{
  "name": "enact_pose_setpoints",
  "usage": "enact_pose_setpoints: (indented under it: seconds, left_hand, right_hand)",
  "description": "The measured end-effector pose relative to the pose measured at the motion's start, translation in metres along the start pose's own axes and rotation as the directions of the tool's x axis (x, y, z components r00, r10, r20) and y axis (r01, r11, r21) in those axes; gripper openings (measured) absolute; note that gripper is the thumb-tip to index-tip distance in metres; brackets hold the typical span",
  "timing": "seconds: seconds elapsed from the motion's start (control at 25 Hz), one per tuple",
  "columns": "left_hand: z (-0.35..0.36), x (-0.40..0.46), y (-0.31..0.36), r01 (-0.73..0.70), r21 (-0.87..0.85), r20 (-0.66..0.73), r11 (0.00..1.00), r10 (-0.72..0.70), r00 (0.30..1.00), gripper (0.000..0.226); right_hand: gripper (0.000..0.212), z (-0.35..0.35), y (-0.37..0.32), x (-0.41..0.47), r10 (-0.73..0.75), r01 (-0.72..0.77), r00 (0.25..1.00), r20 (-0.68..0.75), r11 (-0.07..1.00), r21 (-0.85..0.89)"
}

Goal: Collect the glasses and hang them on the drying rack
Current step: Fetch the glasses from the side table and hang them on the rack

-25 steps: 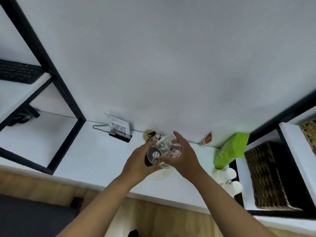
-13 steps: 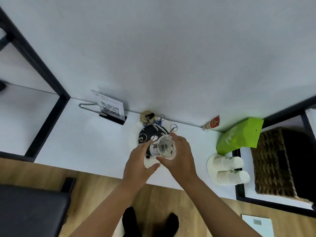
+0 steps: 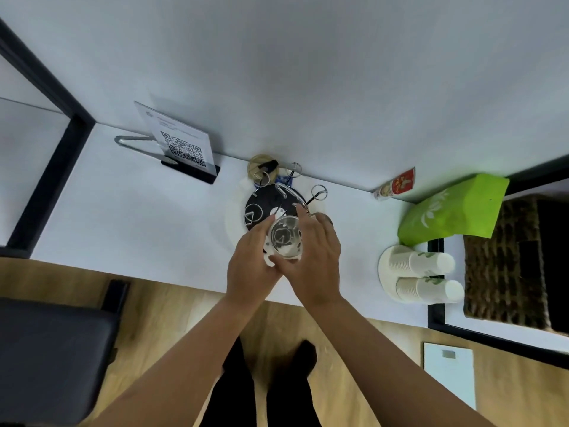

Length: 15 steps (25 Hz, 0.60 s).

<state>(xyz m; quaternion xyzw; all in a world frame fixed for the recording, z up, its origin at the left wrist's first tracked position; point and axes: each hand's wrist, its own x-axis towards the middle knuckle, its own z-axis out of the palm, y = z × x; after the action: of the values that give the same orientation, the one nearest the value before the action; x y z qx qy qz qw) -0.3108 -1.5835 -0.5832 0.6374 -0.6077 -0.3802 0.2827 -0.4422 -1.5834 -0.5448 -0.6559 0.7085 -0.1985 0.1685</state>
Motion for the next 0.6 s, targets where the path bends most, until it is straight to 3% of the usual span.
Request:
enact_pose_setpoints:
  seconds: [0.16,0.4,0.6]
  left_hand:
    - [0.007,0.007,-0.014,-0.014,-0.018,0.028,1.0,0.014,1.0,0.079]
    - [0.015,0.012,-0.023,0.004,-0.105,0.048,0.994,0.001,0.999,0.076]
    - [0.023,0.012,-0.03,0.041,-0.122,0.031,0.992,-0.037,0.999,0.08]
  right_hand:
    - [0.109,0.01,0.009,0.003,-0.011,0.011,1.0,0.002,1.0,0.002]
    - [0.105,0.005,0.016,0.007,0.005,-0.022,0.988,0.156,0.994,0.108]
    - [0.067,-0.002,0.036,0.006,0.036,-0.04,0.999,0.025,0.98,0.194]
